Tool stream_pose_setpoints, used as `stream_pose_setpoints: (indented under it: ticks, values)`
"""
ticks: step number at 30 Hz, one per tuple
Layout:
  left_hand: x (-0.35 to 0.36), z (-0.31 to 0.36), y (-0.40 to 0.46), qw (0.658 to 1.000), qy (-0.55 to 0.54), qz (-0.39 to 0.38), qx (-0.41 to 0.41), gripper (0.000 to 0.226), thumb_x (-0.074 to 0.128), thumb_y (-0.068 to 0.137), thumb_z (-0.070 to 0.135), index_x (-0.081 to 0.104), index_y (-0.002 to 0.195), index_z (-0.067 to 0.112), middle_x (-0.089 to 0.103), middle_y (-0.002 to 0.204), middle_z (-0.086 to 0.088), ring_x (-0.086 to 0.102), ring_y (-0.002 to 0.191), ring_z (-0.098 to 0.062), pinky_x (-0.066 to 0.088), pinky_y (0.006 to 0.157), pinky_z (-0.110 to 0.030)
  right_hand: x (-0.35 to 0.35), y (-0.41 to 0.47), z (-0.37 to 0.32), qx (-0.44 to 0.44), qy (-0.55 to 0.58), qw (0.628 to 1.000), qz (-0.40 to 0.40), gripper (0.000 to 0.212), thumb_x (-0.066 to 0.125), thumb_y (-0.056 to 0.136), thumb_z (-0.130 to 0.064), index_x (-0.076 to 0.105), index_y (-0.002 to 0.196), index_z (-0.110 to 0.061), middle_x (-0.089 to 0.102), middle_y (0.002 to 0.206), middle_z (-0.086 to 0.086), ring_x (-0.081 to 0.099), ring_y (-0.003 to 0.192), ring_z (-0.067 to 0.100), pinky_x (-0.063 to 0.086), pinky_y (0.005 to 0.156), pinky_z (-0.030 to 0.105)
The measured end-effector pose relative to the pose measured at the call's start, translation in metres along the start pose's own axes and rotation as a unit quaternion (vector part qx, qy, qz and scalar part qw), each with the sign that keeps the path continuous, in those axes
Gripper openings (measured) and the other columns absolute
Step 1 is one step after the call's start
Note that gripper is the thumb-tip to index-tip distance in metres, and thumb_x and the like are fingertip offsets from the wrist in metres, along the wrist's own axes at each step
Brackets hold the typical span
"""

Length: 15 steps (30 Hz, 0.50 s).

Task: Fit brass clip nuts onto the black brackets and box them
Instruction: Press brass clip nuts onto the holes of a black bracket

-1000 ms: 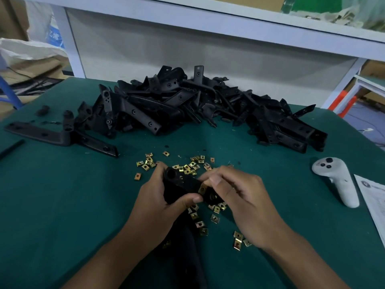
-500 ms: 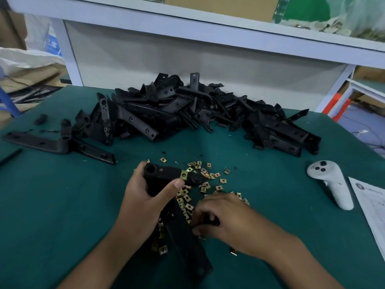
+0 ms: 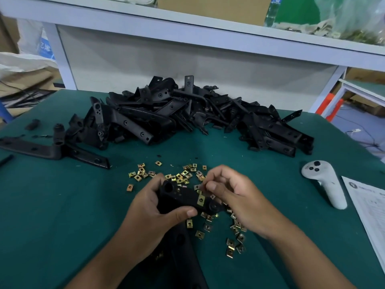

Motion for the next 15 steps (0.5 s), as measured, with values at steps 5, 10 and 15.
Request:
stream_pose_setpoints:
  ticks: [5,10,15]
  values:
    - [0.009,0.000,-0.004,0.997,0.056,-0.050,0.012,0.038,0.083,0.067,0.067,0.060,0.083,0.041,0.066,0.075,0.014,0.061,0.070,0.000,0.048,0.062,-0.017,0.006,-0.002,-0.006,0.013,0.145,0.989,0.008,0.015,0.065,0.092,-0.028,0.076,0.103,-0.029,0.073,0.092,-0.007,0.066,0.087,0.005,0.051,0.072,0.016]
    - [0.014,-0.001,-0.007,0.992,0.103,-0.068,0.024,0.041,0.066,0.077,0.076,0.057,0.091,0.038,0.063,0.078,0.014,0.057,0.072,-0.002,0.044,0.063,-0.020,0.011,-0.004,-0.008,0.036,0.213,0.976,-0.011,0.027,0.071,0.088,-0.019,0.068,0.115,-0.018,0.076,0.105,0.001,0.072,0.095,0.012,0.056,0.080,0.021]
    - [0.015,-0.004,-0.009,0.994,0.073,-0.084,0.011,0.038,0.064,0.082,0.072,0.053,0.100,0.040,0.065,0.085,0.011,0.060,0.076,-0.004,0.049,0.066,-0.020,0.010,-0.004,-0.009,0.046,0.198,0.979,0.000,0.016,0.077,0.087,-0.022,0.073,0.103,-0.022,0.076,0.107,0.009,0.072,0.099,0.019,0.058,0.086,0.028]
Point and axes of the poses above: each hand's wrist, its own y-axis towards the middle knuckle, its own x-axis out of the palm, z = x × y, the point moved 6 cm from there along y, towards the middle knuckle
